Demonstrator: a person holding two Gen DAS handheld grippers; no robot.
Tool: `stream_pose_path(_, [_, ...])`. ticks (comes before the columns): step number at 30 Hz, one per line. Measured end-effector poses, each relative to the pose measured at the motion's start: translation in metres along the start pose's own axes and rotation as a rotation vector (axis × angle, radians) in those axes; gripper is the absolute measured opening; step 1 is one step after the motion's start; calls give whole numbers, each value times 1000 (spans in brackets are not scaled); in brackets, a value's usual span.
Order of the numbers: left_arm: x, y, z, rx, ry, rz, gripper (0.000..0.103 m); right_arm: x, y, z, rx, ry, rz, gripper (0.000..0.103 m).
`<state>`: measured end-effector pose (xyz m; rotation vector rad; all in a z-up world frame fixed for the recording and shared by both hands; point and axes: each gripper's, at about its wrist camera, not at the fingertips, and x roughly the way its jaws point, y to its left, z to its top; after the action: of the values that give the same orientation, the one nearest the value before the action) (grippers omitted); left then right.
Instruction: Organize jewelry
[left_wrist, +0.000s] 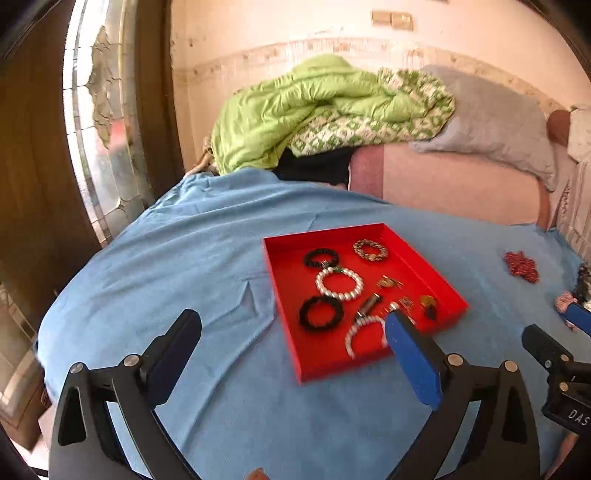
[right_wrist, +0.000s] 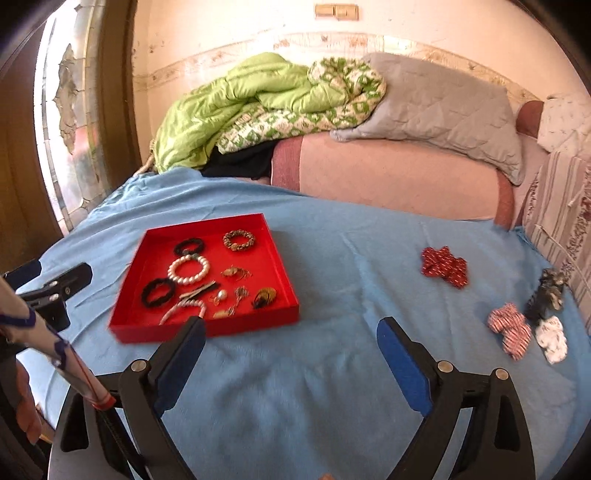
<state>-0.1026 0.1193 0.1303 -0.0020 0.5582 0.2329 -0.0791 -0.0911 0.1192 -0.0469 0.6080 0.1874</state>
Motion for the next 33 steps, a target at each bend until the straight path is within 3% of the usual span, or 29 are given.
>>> stream_pose_path(3, [-32,0,-23,-36,-54,61,99,-30,9,-19,-57,-41,1,97])
stream_pose_path(7, [-60,-1,-48,-8,-105,59,99,-60,22,-41,-114,-79,22,97])
stream_pose_path(13, [-49,-10,-54,53,-45,34,99,-63,39,-50,-181,-95,37,99])
stream_pose_path(33, [-17,-4,-53,-7,65,57,99,-37,48,-57,-231,-7,25,99])
